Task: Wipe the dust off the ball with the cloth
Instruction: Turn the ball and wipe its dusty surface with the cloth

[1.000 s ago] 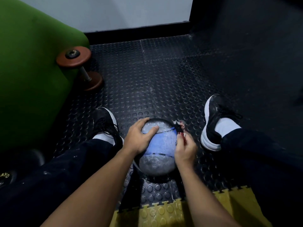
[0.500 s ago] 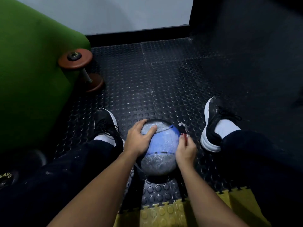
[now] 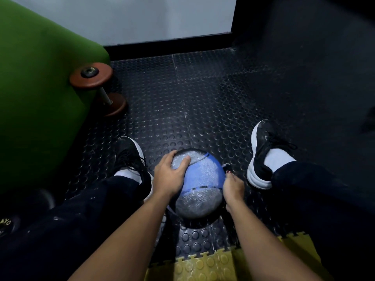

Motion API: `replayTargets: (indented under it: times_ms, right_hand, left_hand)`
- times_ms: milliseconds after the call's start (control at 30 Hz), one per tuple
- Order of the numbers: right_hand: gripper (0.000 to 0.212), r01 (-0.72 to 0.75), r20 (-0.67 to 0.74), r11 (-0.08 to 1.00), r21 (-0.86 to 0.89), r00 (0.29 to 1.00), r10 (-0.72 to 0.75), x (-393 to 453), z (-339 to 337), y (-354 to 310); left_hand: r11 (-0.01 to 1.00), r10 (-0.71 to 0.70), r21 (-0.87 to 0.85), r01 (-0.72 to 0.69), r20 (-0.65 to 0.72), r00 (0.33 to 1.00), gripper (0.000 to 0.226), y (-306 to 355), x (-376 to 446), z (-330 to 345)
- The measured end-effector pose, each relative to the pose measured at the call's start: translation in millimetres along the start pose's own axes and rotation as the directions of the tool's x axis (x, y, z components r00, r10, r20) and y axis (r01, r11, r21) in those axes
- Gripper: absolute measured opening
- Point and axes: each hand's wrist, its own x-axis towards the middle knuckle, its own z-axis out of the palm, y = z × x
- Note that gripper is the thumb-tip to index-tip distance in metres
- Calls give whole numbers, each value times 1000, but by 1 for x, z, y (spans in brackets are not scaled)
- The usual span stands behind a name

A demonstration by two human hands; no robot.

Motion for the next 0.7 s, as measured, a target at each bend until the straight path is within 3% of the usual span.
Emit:
replayTargets:
  times_ms: [67,200,300,400,433,500,600,700]
  right_hand:
    - [27,116,10,993,-16,993,-115,-3,0,-19]
    - [30,402,22,902,155,912,-410,-29,3,-25]
    - [21,315,-46,934,168,949,-312,-26,3,-3]
    - [25,-55,10,992,115,998,54,2,1,-1]
    - [24,-94,56,993,71,994,90,9,0,-6]
    - [23,11,89,1000,-5,996,-10,13,0,-22]
    - [32,277,85,960,43,956,-280,-8,3,-33]
    - [24,304,-4,948,95,952,-305,-19,4,-20]
  left_hand:
    - [1000,-15,-2,15,-21,1000,82,3,0,3]
    - [1000,-28,13,28,-35,999,78,4,2,2]
    - [1000,-14,17,14,-10,1000,78,4,-1,3]
    - [999,-12,37,13,-30,999,83,5,-4,7]
    - [999,-21,40,23,-38,999,84,5,-5,8]
    - [998,-46,30,48,-56,997,85,7,-6,9]
    - [997,-76,3,76,-84,994,86,8,-5,6]
    - [997,-76,12,77,-83,994,83,6,-8,3]
